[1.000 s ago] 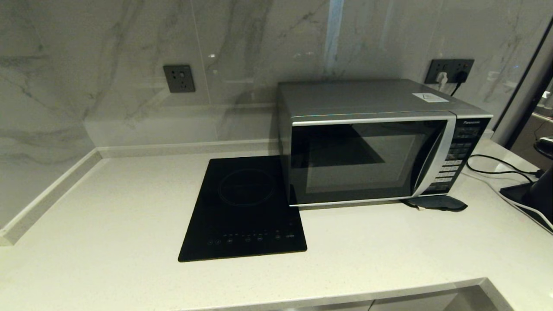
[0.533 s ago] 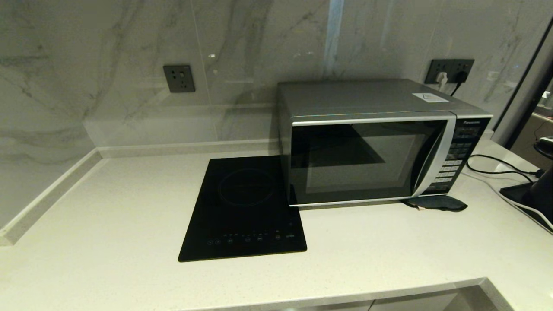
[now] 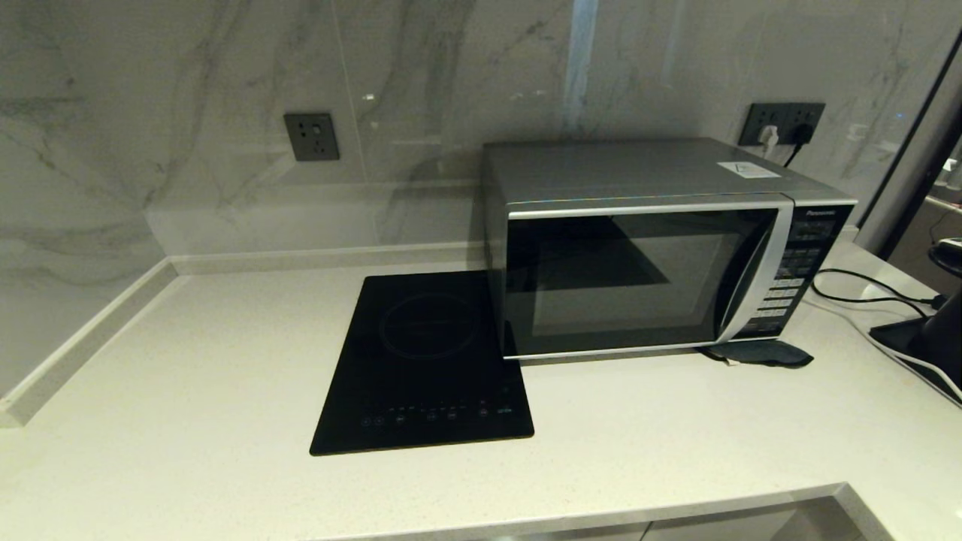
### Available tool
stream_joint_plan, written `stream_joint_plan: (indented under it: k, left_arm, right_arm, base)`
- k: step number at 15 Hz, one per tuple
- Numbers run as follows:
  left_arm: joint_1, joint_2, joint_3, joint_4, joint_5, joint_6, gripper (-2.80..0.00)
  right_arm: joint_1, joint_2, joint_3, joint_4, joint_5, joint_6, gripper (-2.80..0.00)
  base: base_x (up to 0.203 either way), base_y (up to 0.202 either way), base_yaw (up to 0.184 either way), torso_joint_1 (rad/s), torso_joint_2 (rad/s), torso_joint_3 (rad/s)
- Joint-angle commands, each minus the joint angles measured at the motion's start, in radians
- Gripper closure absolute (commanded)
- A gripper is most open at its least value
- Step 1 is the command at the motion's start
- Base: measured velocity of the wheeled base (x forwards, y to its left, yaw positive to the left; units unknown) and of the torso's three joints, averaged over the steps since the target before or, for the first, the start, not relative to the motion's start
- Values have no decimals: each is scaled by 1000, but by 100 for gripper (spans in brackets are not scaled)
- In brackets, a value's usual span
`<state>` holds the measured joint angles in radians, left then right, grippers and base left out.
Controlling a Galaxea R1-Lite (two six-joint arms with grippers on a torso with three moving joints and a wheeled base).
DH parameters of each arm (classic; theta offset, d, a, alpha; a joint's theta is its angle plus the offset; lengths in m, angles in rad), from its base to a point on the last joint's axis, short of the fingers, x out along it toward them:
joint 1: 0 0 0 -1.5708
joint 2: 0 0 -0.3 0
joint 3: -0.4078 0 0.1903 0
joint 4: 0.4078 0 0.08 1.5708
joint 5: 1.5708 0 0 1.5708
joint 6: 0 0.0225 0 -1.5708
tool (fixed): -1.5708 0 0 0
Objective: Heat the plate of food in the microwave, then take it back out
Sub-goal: Open the microwave oven
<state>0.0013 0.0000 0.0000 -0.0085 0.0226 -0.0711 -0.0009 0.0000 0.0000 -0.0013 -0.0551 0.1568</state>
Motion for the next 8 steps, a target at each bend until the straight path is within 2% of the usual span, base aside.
stream_joint_plan:
  k: [1,4,8]
  left_arm:
    - [0,2,0,-1,0,-1,0]
    - [0,2,0,-1,0,-1,0]
    - [0,2,0,-1,0,-1,0]
  right_arm:
    - [1,2,2,0,0,0,0]
    - [0,1,-17,0,-1,-6,0]
    - [0,110,-283,141,-2,-1,0]
  base:
    - [0,0,0,0,0,0]
    - [0,0,0,0,0,0]
    - [0,0,0,0,0,0]
